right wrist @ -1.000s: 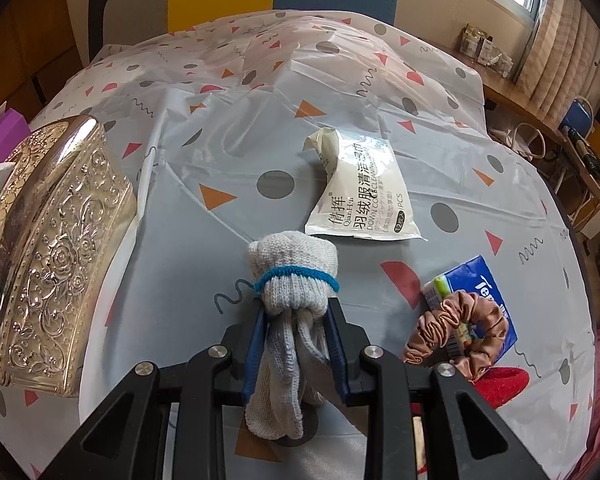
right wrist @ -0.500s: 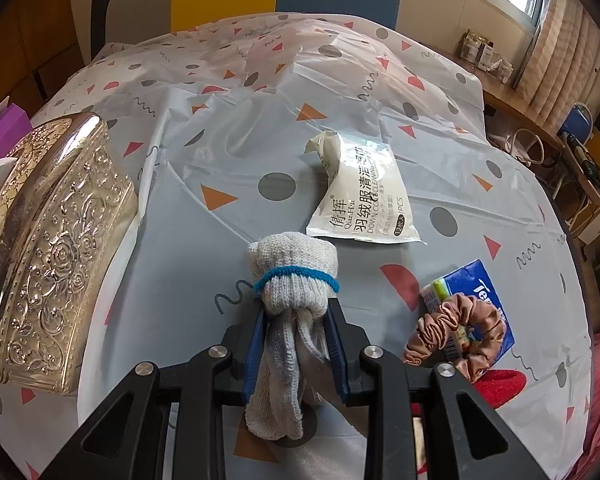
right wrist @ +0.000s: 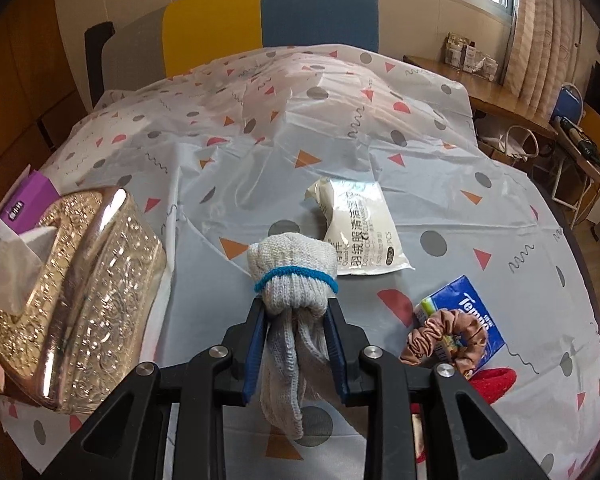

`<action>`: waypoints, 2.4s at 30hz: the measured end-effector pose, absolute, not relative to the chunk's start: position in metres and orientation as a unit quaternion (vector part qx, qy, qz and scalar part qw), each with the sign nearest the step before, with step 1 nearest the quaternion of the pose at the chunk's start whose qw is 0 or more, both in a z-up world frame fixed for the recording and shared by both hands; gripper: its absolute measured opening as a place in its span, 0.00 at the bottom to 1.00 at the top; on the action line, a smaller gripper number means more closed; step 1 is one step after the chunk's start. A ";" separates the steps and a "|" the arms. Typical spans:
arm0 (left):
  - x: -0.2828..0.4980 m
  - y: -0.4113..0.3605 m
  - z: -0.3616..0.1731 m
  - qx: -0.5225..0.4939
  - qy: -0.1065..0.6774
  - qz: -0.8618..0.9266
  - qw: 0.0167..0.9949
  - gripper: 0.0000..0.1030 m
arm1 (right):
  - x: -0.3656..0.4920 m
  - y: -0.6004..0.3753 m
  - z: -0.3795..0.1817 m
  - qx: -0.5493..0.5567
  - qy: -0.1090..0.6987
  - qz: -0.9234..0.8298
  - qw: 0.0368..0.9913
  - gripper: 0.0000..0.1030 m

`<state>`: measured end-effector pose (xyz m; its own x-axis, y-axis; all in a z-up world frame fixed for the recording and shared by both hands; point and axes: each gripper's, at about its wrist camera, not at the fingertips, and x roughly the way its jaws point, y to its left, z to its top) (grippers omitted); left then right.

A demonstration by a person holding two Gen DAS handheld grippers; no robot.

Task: Organize soft objects
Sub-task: 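Carry the gray knit glove into the gold tray and open the right gripper, then move both grippers back toward the remaining pile of soft items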

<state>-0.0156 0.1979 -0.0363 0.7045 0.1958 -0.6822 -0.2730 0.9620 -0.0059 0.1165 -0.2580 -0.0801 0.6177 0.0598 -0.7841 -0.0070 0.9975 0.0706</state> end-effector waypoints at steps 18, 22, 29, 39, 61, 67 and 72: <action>-0.023 0.221 -0.039 -0.084 0.355 0.140 0.921 0.76 | 0.045 -0.082 0.082 -0.043 0.283 0.255 0.924 0.27; -0.028 0.231 -0.040 -0.088 0.352 0.152 0.920 0.76 | 0.036 -0.011 0.061 -0.068 0.312 0.333 0.887 0.27; -0.037 0.244 -0.042 -0.097 0.351 0.166 0.916 0.76 | 0.063 0.082 -0.031 -0.117 0.423 0.347 0.829 0.27; -0.040 0.243 -0.044 -0.097 0.351 0.162 0.917 0.76 | 0.085 0.096 -0.103 -0.116 0.494 0.319 0.801 0.29; -0.042 0.226 -0.034 -0.068 0.343 0.154 0.924 0.79 | 0.058 0.049 -0.032 -0.087 0.379 0.296 0.872 0.47; -0.042 0.219 -0.030 -0.055 0.339 0.152 0.927 0.79 | 0.051 0.010 0.004 -0.073 0.327 0.283 0.899 0.47; -0.041 0.213 -0.030 -0.048 0.343 0.148 0.926 0.79 | 0.052 -0.034 0.024 -0.064 0.303 0.244 0.919 0.47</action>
